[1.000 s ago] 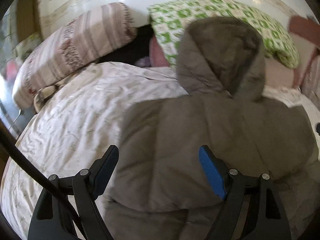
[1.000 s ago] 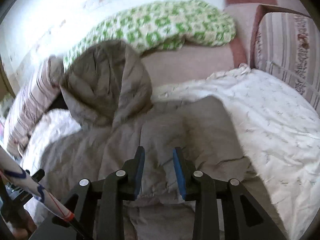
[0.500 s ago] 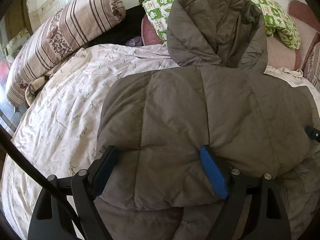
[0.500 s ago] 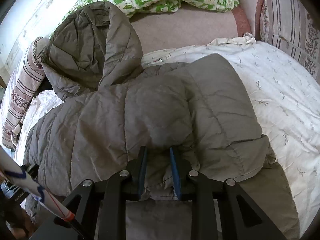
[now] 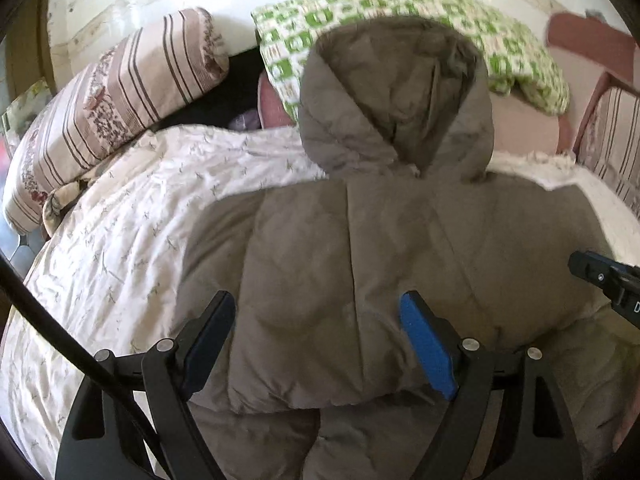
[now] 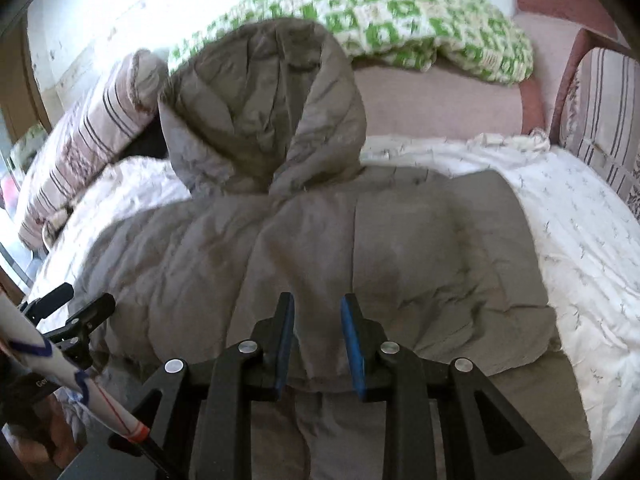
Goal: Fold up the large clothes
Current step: 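Grasp the jacket hem with the right tool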
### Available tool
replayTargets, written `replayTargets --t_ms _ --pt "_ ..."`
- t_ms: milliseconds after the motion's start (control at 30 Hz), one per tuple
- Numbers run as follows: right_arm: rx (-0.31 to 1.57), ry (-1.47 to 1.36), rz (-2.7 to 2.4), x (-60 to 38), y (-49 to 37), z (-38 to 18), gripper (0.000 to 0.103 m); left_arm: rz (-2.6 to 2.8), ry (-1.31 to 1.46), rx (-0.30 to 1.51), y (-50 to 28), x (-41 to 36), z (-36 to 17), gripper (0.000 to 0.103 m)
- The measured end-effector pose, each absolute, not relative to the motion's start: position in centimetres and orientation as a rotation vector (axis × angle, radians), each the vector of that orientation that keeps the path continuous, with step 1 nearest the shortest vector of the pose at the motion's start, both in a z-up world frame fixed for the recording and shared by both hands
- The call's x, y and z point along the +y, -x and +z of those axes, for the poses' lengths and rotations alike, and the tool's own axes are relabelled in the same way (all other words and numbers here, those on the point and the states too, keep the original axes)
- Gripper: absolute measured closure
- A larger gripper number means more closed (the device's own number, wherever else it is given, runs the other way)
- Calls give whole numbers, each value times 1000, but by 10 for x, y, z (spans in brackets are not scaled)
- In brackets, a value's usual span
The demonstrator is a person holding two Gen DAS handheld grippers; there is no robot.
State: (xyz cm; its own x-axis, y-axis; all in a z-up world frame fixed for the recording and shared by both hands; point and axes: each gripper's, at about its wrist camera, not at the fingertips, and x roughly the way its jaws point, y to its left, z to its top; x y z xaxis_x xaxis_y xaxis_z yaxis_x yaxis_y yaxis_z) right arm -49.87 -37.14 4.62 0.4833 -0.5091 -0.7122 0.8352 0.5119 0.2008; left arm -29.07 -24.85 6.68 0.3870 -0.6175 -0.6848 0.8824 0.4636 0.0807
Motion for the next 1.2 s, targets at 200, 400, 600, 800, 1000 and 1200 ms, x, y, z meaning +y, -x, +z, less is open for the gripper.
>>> replayTargets --t_ms 200,400,600,800,1000,1200 --pt "671 -634 -867 -378 500 32 76 -1001 -484 713 284 -253 53 19" --pt "579 -616 -927 -379 517 55 76 -997 -444 679 284 -245 64 19" --pt "590 -662 -1036 -400 539 49 76 -945 -388 681 267 -238 70 19" --pt "636 -715 -1023 -409 539 33 76 -934 -421 742 260 -245 56 19" --pt "588 -690 -1027 -401 541 49 76 -948 -370 721 258 -237 64 19" --pt "628 -683 -1020 -401 534 41 76 -908 -382 745 250 -235 63 19"
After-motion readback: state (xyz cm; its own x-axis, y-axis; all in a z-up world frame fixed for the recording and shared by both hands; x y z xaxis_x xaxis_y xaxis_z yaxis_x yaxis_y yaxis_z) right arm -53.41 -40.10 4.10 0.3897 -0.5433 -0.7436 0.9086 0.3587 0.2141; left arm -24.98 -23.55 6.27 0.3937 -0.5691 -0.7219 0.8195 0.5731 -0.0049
